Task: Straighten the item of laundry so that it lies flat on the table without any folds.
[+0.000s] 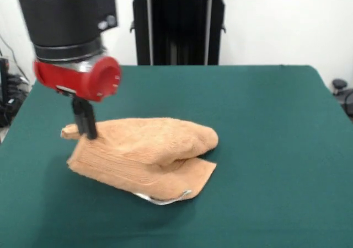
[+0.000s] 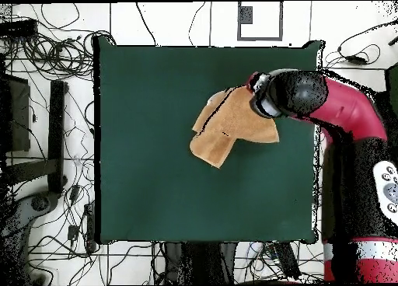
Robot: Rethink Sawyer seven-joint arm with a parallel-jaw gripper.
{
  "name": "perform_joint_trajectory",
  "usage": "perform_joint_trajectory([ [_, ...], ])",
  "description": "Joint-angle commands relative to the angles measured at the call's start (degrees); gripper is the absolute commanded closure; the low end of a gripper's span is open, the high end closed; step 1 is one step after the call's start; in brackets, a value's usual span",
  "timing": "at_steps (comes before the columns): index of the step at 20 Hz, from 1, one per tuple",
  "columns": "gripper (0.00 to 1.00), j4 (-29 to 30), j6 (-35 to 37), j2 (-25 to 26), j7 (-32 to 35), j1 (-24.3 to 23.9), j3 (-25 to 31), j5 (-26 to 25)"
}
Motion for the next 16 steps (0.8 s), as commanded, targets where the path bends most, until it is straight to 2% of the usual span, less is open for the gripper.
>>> perform_joint_trajectory([
  [1, 1.00, 8.2, 1.8, 1.0, -21.5, -2.8, 8.2, -4.5],
  [16, 1.00, 11.0, -5.8, 3.5, -18.8, -7.2, 13.8, -11.4],
])
